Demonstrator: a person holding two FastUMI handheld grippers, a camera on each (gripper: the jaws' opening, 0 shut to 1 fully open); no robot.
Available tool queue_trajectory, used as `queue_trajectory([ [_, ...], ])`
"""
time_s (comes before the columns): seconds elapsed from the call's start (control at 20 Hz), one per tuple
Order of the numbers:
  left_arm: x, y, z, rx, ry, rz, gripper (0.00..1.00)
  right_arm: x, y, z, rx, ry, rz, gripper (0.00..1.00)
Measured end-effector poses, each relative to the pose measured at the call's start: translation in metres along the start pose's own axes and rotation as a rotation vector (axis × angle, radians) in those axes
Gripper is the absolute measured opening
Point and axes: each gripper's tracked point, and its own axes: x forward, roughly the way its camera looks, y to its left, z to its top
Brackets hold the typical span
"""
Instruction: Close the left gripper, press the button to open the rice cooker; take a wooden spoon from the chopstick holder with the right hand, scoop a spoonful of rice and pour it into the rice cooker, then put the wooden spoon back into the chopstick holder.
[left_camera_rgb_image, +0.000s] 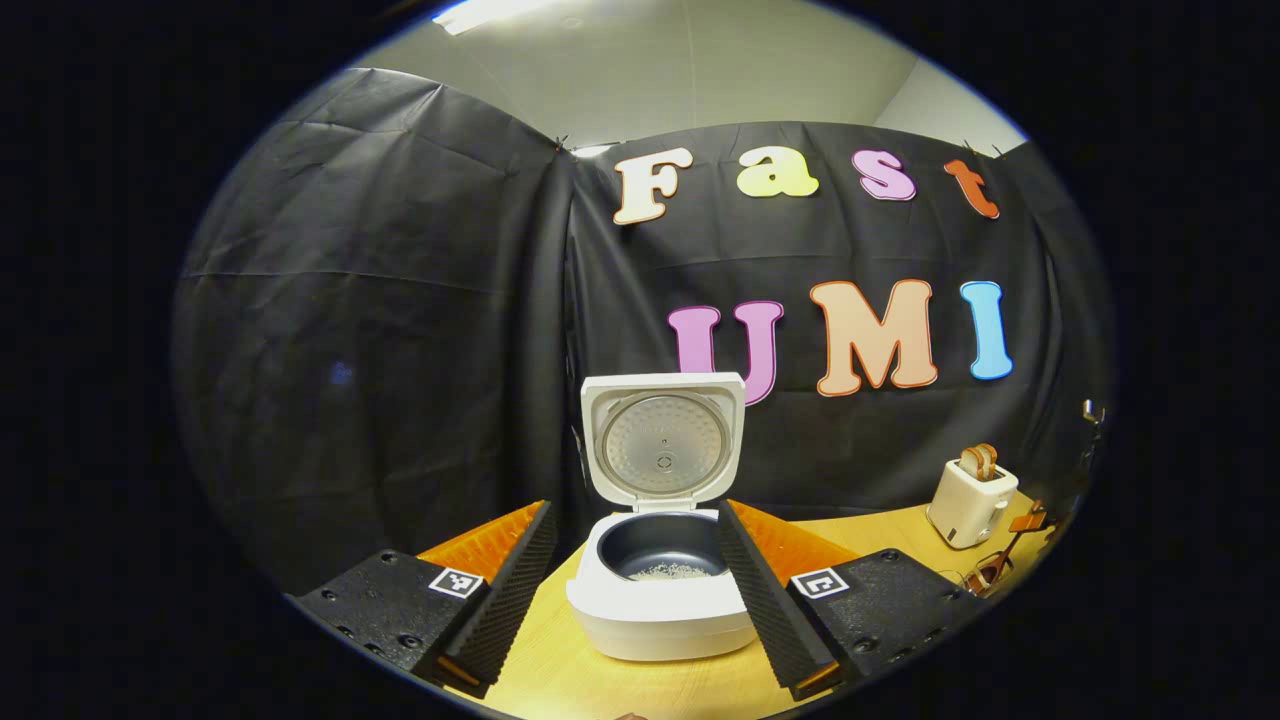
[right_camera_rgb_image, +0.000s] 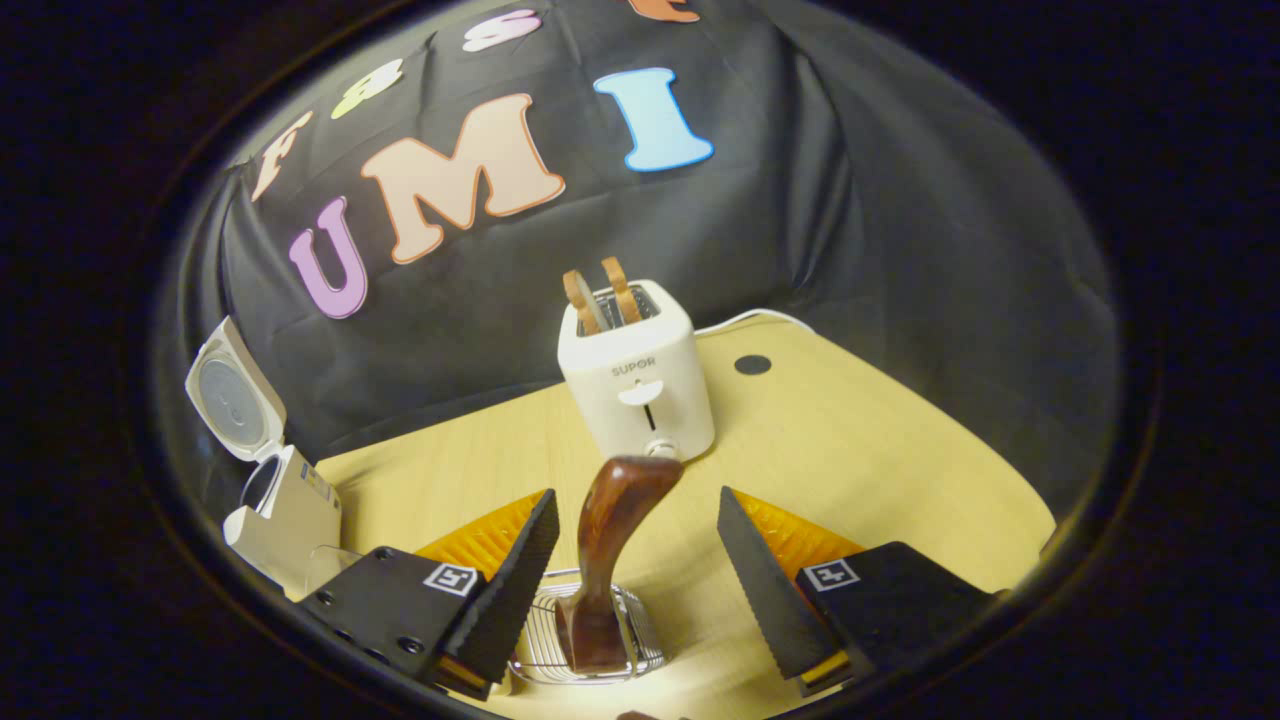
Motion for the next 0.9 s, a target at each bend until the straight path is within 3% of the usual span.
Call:
queue_trajectory([
  [0.1,0.000,0.000,-0.001,0.004,0.002,0.003,0.95,0.008,0.005,-0.010,0.017,0.047,0.025,0.94],
  [0.15,-0.001,0.000,-0.001,0.005,0.002,0.004,0.95,0.016,0.008,-0.015,0.025,0.070,0.037,1.00],
  [0.35,-0.002,0.002,0.000,0.009,0.002,0.012,0.95,0.021,0.016,-0.022,0.042,0.114,0.054,0.57],
  [0.6,-0.002,0.003,0.000,0.007,0.003,0.021,0.95,0.019,0.023,-0.018,0.009,0.097,0.063,0.27],
  [0.85,-0.002,0.003,0.000,0.002,0.001,0.016,0.95,-0.001,0.038,-0.005,-0.097,0.016,0.093,0.19],
  [0.9,-0.002,0.003,0.000,0.000,0.001,0.015,0.95,-0.009,0.041,0.004,-0.115,-0.007,0.098,0.12],
])
